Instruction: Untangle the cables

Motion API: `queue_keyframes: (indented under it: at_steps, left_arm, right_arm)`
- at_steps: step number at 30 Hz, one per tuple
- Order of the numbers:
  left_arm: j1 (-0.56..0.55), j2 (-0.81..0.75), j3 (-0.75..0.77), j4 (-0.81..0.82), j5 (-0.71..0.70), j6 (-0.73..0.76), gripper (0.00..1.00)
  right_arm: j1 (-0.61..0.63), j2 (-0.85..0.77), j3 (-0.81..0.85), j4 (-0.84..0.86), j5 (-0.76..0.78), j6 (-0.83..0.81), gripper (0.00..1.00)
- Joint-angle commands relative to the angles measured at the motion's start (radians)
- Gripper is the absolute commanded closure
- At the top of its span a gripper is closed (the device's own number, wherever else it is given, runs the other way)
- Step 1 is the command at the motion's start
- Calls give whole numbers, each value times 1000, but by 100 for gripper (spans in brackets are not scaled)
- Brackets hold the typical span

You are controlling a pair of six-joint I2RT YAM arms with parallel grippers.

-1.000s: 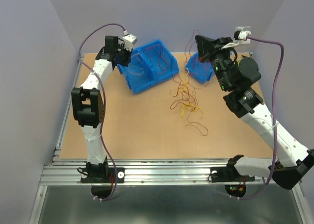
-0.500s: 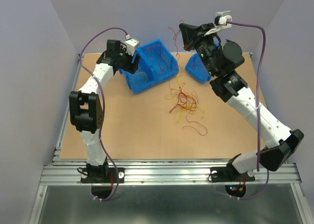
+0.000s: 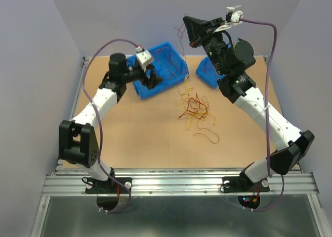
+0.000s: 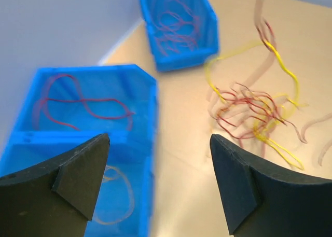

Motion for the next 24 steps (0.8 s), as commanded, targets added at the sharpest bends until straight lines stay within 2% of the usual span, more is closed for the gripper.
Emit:
queue_keyframes:
  at_steps: [1,2,4,6,14,18,21,23,24]
  left_arm:
    - [-71,-96,-295,342,49,-84,10]
    - [-97,-108,-399,449,38,-114,10]
    - [-126,-128,-488,537,6,-145,10]
    - [-168,-119,-512,609,-26,-202,10]
    - [-240,43,-440,748,-31,-346,10]
    - [-269,99,-392,769,-72,-351,13]
    - [-277,166,-330,722,-132,-363,22]
    - [-277,204,-287,687,-169,-354,49]
    - [-277,224,-274,644,-183,-345,72]
  right_arm:
    - [-1,-64,44,158,71,26,100]
    - [1,-66,36,181,81,27,100]
    - [-1,-69,37,192,104,29,100]
    - [-1,-69,39,199,113,35,99]
    - [-1,-64,16,239,138,46,100]
    - [-1,-54,22,247,141,44,99]
    - [-1,-46,40,253,141,47,100]
    - [1,-26,70,255,130,44,99]
    - [1,-12,79,256,127,44,99]
